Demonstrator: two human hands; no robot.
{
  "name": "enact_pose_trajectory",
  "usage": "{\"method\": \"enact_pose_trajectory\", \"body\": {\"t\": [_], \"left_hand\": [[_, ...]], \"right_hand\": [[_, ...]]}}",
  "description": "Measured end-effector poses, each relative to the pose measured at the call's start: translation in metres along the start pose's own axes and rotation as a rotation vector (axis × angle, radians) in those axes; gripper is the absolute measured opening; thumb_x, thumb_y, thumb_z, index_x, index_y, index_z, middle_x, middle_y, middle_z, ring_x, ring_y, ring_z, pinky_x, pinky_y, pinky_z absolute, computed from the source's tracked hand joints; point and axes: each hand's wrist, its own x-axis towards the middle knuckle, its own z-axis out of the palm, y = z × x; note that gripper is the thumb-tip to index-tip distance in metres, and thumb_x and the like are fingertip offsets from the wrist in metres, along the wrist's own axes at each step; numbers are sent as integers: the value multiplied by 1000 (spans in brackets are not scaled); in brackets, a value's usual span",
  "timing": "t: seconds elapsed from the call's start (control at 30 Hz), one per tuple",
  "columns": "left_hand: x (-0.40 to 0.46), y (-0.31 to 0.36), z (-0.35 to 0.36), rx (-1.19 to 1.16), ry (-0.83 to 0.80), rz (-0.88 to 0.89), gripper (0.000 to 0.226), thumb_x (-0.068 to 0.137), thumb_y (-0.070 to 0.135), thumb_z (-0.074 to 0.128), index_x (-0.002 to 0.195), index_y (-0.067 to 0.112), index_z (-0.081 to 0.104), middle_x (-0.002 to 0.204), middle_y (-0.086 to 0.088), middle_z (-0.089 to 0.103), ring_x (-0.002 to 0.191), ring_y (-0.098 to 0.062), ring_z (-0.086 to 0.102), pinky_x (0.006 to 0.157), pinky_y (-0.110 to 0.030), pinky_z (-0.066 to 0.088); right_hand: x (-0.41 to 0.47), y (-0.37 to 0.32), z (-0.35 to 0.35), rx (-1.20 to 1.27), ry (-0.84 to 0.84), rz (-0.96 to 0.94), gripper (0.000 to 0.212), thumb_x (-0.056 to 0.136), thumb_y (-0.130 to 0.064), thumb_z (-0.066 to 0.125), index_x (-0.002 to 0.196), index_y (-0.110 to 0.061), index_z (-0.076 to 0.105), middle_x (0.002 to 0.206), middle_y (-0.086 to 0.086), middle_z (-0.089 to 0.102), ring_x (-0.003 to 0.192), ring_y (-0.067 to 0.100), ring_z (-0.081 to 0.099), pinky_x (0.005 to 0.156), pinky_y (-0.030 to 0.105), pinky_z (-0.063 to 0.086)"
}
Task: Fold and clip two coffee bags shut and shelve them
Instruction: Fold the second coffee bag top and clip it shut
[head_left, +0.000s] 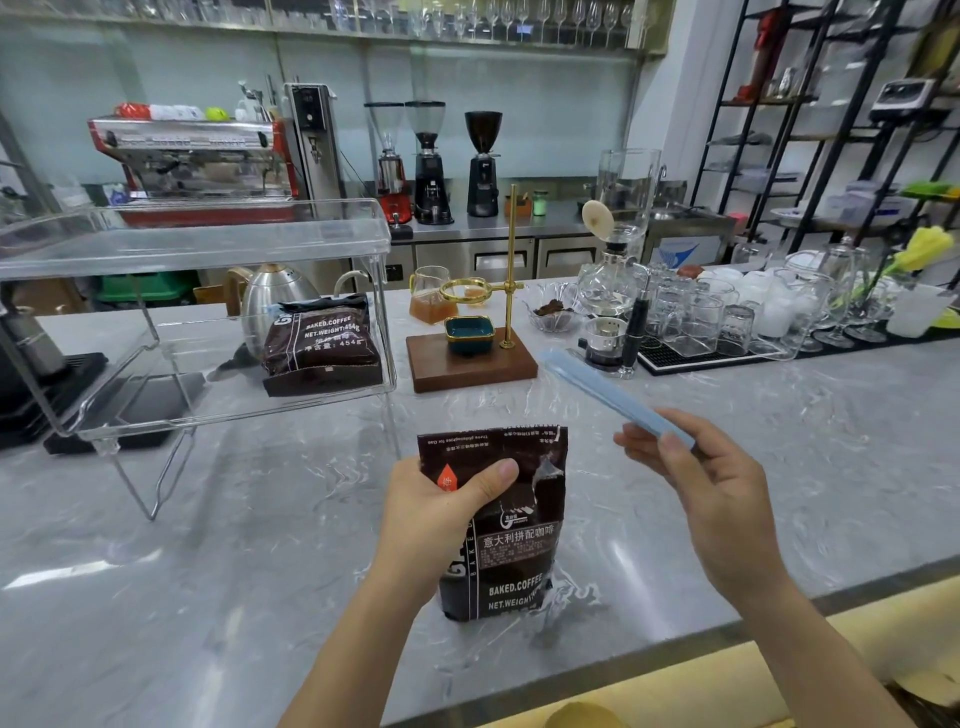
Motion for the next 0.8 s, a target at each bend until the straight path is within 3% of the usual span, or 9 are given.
{"method": "enact_pose_trajectory", "body": {"t": [0.2, 0.33, 0.5, 0.63, 0.8], "left_hand": [[1, -2, 0, 18, 19, 5, 15, 75, 4, 82, 75, 20, 81, 80, -6, 82, 75, -23, 79, 71, -37, 61], [0, -2, 0, 8, 18, 10, 15, 75, 3, 82, 76, 18, 80, 80, -7, 82, 75, -23, 79, 69, -35, 60], [-2, -2, -2, -2, -7, 17, 15, 74, 4, 82, 78, 18, 80, 83, -9, 81, 79, -27, 79, 71, -37, 61], [-4, -2, -3, -24, -37, 37, 15, 63, 16, 83, 77, 21, 81, 81, -7, 82, 77, -23, 79, 67, -31, 61], [-4, -2, -5, -42, -81, 53, 20, 63, 17, 82, 82, 23, 82, 87, -6, 82, 82, -22, 79, 70, -28, 61]], "right_hand": [[-12, -35, 16, -210, -186, -178, 27, 92, -14, 57, 115, -24, 67, 101, -5, 74, 88, 15, 71, 66, 10, 48], [-13, -30, 20, -261, -253, -212, 30, 93, -15, 57, 117, -30, 66, 105, -14, 72, 96, 16, 70, 76, 14, 51], [-11, -32, 24, -335, -309, -227, 32, 92, -11, 56, 116, -30, 65, 107, -22, 69, 96, 4, 66, 79, 8, 46], [-11, -34, 25, -309, -341, -208, 34, 91, -11, 57, 115, -33, 68, 108, -25, 69, 100, 5, 67, 82, 8, 46], [-14, -33, 28, -308, -371, -175, 36, 90, -7, 57, 119, -26, 64, 102, -34, 67, 87, -9, 63, 77, 2, 42]]}}
